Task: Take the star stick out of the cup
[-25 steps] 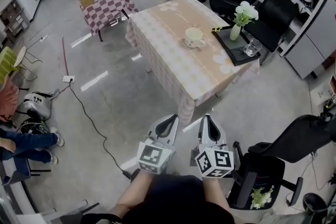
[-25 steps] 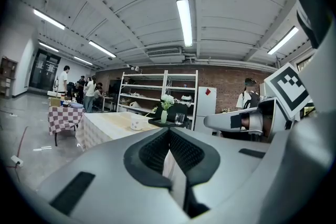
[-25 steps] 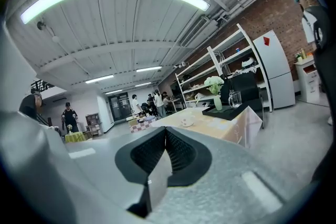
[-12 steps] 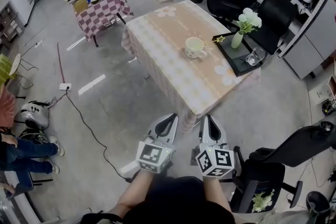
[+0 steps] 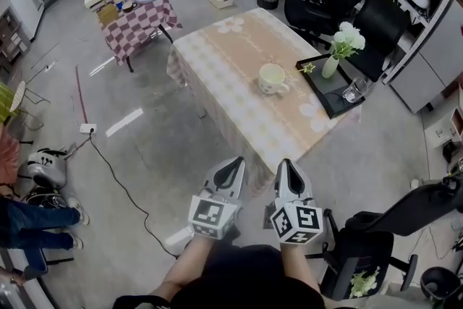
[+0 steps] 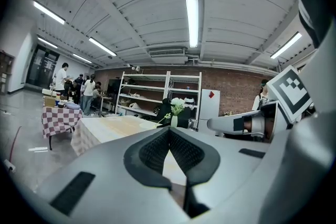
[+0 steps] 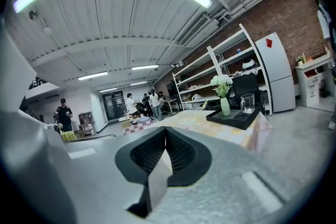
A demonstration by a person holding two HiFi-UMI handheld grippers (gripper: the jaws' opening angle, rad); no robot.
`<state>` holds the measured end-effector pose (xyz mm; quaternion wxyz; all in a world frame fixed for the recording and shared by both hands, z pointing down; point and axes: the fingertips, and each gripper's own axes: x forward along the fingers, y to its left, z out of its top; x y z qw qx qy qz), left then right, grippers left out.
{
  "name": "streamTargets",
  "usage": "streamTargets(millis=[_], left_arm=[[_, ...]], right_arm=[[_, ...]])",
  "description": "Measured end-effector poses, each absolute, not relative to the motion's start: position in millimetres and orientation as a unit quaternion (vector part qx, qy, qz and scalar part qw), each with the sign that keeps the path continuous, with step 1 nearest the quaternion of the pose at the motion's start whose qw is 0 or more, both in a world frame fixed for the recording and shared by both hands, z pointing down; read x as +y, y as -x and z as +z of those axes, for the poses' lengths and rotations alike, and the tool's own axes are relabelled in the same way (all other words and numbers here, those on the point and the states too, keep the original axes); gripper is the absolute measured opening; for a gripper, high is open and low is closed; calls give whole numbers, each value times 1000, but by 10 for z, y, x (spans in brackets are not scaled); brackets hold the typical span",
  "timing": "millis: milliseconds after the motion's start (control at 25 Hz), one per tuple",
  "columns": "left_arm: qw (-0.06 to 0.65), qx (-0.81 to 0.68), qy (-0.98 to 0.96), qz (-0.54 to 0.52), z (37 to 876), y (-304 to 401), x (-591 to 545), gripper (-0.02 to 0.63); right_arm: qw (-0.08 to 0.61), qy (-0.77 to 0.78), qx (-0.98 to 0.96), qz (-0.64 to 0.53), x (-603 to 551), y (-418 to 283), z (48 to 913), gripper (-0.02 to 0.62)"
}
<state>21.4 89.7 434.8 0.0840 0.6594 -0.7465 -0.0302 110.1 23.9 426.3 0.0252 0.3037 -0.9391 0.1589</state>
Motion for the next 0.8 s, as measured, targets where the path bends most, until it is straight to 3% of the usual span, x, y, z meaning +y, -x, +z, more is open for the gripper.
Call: streamTargets(millis=[800], left_arm=[[77, -743, -665, -29, 4389, 463, 864, 9]], right_arm=[[20, -316, -937, 149, 180, -473, 4310, 2]])
